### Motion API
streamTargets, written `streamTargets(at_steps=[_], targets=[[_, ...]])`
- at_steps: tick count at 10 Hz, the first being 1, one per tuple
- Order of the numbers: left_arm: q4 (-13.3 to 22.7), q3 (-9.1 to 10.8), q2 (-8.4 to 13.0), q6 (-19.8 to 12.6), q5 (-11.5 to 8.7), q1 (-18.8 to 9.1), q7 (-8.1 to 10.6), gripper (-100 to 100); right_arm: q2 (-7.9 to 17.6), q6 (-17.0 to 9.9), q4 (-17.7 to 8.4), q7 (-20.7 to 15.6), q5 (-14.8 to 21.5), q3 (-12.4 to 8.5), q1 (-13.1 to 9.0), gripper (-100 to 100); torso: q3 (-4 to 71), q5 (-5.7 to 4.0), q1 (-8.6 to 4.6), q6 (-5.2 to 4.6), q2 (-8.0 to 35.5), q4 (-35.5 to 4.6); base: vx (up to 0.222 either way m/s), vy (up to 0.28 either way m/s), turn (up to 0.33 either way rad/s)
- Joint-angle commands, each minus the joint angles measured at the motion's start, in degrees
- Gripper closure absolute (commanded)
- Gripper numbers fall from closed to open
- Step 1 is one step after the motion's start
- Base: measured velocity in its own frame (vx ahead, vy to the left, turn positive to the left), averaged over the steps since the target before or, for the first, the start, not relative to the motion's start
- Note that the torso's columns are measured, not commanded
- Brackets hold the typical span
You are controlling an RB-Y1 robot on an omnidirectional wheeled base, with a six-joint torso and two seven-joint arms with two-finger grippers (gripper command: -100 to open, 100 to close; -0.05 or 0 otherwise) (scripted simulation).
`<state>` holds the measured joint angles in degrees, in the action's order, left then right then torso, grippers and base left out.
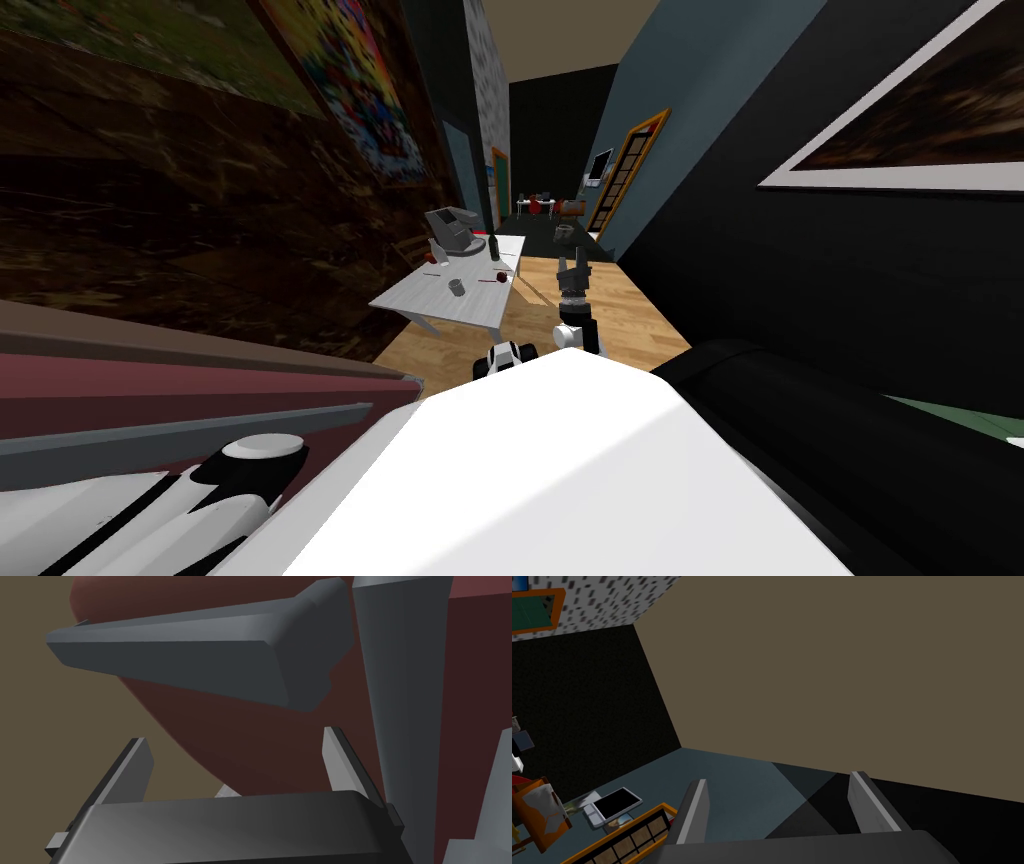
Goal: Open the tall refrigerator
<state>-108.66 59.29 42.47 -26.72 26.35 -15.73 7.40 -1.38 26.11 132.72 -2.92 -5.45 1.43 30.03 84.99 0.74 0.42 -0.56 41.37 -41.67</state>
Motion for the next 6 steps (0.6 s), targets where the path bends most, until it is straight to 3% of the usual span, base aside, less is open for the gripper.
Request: streamTargets(at_steps=[1, 2, 6], targets=[[0.0, -0.23, -0.6, 0.8, 1.2, -0.3, -0.38, -100, 0.0, 0.0, 0.0, 0.0, 0.0, 0.0, 0.0, 0, 0.0, 0.08, -0.02, -0.10, -0.1, 0.1, -0.008, -0.003, 0.039], [0.1, -0.53, 1.3, -0.3, 1.2, -0.8, -0.86, -100, 0.0, 0.0, 0.0, 0.0, 0.0, 0.0, 0.0, 0, 0.1, -0.11, 0.00, 0.07, 0.0, 0.0, -0.023, 0.012, -0.027], [0.7, -1.48, 5.5, -3.5, 0.6, -2.0, -1.75, -100, 0.0, 0.0, 0.0, 0.0, 0.0, 0.0, 0.0, 0, -0.3, -0.96, -0.68, 0.45, 0.9, -0.6, -0.015, 0.039, -0.047]])
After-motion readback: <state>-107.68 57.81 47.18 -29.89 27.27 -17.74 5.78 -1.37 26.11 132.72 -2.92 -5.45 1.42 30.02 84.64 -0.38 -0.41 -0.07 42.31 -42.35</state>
